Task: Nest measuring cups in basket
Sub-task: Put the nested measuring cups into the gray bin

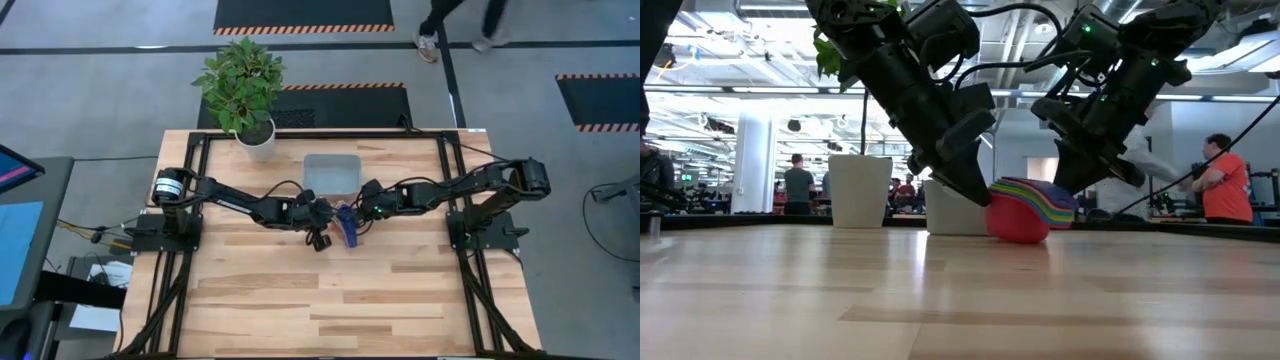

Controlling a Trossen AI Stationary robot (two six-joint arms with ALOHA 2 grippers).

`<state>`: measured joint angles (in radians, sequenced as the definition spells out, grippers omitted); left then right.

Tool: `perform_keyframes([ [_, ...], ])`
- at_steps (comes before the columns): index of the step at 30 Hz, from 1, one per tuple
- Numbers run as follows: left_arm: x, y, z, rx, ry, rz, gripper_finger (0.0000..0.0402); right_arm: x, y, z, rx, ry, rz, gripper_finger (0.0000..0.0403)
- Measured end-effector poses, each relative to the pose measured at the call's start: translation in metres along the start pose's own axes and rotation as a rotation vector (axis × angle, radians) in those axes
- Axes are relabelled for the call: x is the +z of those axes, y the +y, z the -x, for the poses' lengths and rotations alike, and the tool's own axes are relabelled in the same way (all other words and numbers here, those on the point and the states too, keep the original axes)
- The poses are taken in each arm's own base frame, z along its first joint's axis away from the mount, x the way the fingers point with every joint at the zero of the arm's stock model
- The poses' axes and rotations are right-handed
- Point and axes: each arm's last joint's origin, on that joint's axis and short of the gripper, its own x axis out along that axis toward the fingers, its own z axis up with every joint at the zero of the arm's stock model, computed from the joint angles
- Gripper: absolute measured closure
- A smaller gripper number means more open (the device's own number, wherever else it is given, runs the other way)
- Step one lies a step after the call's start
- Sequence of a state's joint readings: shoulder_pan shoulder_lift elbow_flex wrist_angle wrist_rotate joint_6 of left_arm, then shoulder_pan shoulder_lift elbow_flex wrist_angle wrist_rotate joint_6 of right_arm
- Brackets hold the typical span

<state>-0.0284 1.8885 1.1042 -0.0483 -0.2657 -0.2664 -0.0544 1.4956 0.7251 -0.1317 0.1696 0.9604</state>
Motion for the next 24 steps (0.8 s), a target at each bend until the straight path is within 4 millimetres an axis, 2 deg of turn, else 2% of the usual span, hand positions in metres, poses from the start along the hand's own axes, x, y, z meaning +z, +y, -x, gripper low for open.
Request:
perform_keyframes([
  [6,0.002,-0.002,0.000,-0.027,0.006,0.014,0.0401,0.006,0.007,0.003,0.014,-0.016,0.018,0.0397],
  [12,0.018,-0.006,0.005,-0.041,-0.017,-0.017,0.0402,0.010,0.007,0.004,-0.007,-0.022,0.018,0.0382],
  [18,0.029,-0.008,0.009,-0.046,-0.031,-0.042,0.0402,0.009,0.007,0.004,-0.010,-0.014,0.019,0.0397],
  [24,0.025,-0.006,0.009,-0.023,0.014,-0.049,0.0402,0.009,0.008,0.004,0.005,-0.002,0.018,0.0383],
])
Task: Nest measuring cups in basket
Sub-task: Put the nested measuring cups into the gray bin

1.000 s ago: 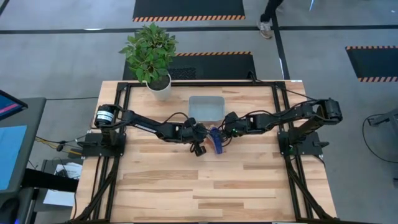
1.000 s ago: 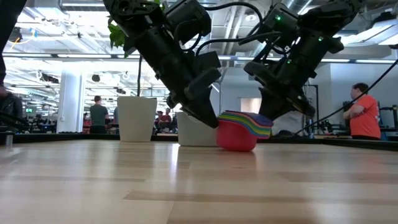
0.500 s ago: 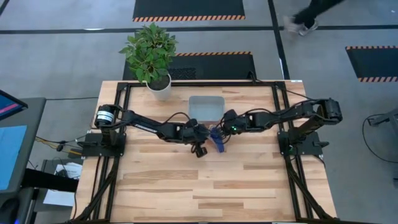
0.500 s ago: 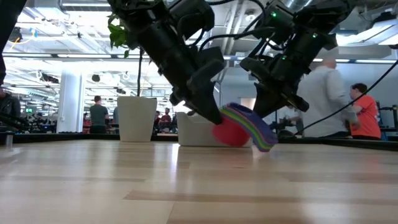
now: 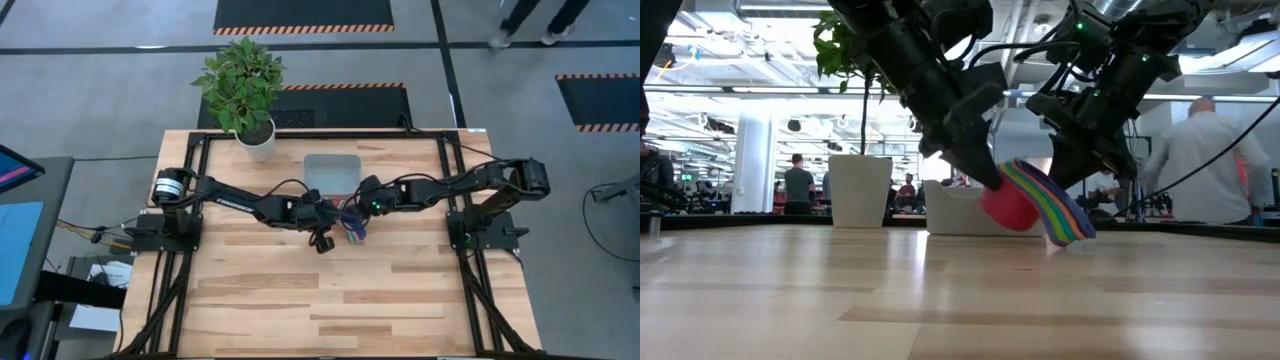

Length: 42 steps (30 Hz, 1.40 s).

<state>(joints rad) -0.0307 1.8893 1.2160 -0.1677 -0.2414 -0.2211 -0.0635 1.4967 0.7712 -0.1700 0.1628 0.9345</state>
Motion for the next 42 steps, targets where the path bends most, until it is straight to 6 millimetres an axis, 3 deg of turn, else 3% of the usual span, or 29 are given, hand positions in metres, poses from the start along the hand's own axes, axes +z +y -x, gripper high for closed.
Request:
perform_keyframes([
  [10,-0.014,0.006,-0.002,0.053,0.092,0.008,0.0401,-0.001,0.003,0.001,0.030,0.019,0.001,0.0396],
  [20,-0.023,0.007,-0.004,0.066,0.163,0.060,0.0401,-0.005,-0.002,0.001,-0.029,0.066,0.007,0.0382],
  [24,-0.028,0.008,0.004,0.067,0.232,0.044,0.0401,-0.009,-0.005,0.002,-0.054,0.111,0.014,0.0391],
  [29,-0.031,0.004,0.040,0.102,0.326,-0.018,0.0401,-0.013,-0.002,0.008,-0.037,0.124,0.031,0.0380],
  [37,-0.046,0.005,0.126,0.233,0.492,-0.075,0.0401,-0.004,-0.001,0.025,0.011,0.080,0.020,0.0361],
  [42,-0.054,0.007,0.181,0.287,0.468,-0.092,0.0401,0.002,0.001,0.027,0.048,0.045,0.020,0.0364],
])
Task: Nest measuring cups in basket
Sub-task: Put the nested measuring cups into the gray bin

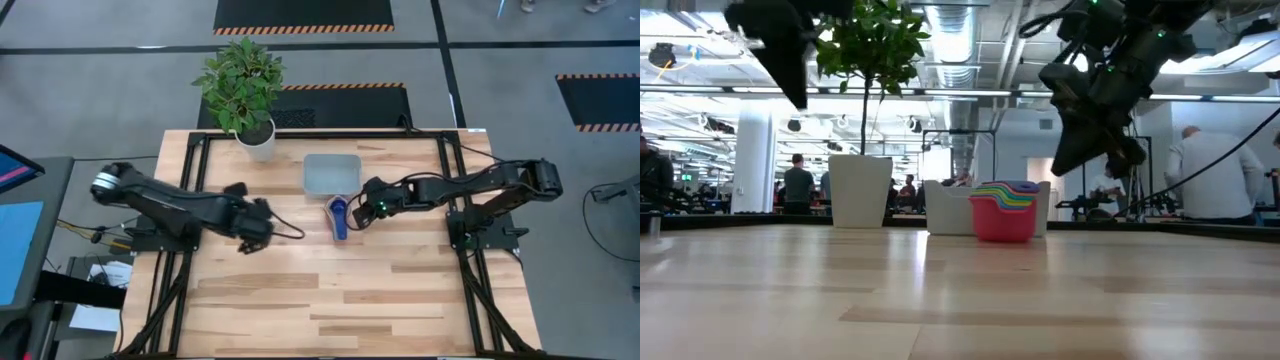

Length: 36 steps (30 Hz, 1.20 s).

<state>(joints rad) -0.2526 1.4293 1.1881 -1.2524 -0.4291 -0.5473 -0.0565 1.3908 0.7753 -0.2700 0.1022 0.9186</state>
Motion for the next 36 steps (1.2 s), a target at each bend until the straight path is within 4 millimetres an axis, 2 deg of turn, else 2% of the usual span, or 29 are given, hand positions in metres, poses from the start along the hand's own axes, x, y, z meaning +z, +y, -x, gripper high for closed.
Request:
perform_keyframes([
  [6,-0.029,0.022,0.034,0.053,-0.089,0.105,0.0401,0.012,0.001,0.000,0.136,0.039,-0.134,0.0381],
  [9,-0.039,0.031,0.044,0.056,-0.113,0.139,0.0401,0.021,0.002,0.004,0.182,0.040,-0.182,0.0371],
  [13,-0.050,0.038,0.051,0.071,-0.114,0.131,0.0401,0.039,0.012,0.018,0.252,0.037,-0.198,0.0327],
  [18,-0.057,0.040,0.054,0.099,-0.089,0.104,0.0401,0.062,0.027,0.043,0.347,0.054,-0.215,0.0254],
  [23,-0.059,0.040,0.055,0.119,-0.097,0.097,0.0401,0.068,0.036,0.062,0.281,0.157,-0.340,0.0192],
  [28,-0.061,0.042,0.056,0.114,-0.101,0.056,0.0401,0.064,0.041,0.072,0.149,0.176,-0.364,0.0175],
  [31,-0.063,0.046,0.059,0.103,-0.113,0.048,0.0401,0.058,0.040,0.071,0.075,0.147,-0.416,0.0176],
  [36,-0.071,0.057,0.066,0.066,-0.150,0.079,0.0401,0.050,0.041,0.048,-0.044,0.127,-0.434,0.0173],
])
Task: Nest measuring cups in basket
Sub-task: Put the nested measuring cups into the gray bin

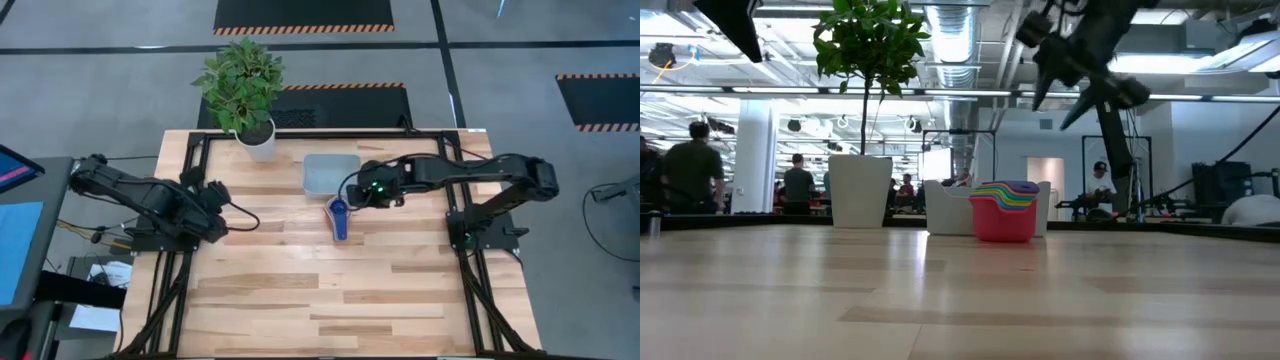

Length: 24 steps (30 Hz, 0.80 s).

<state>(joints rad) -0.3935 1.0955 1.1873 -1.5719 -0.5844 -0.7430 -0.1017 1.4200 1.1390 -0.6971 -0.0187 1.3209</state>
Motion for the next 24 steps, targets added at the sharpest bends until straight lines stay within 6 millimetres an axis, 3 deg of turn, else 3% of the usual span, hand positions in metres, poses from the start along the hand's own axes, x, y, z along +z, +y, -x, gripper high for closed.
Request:
perform_keyframes([
  [6,-0.007,0.014,0.008,-0.038,-0.042,0.045,0.0401,-0.003,-0.002,-0.047,-0.118,0.033,0.001,0.0164],
  [10,-0.010,0.019,0.010,-0.052,-0.056,0.053,0.0401,0.000,0.000,-0.065,-0.116,0.013,0.022,0.0163],
  [18,-0.011,0.020,0.011,-0.055,-0.061,0.027,0.0401,0.006,-0.003,-0.088,-0.143,0.012,0.007,0.0163],
  [24,-0.011,0.020,0.011,-0.057,-0.059,0.026,0.0401,0.014,-0.004,-0.086,-0.145,-0.041,0.005,0.0162],
])
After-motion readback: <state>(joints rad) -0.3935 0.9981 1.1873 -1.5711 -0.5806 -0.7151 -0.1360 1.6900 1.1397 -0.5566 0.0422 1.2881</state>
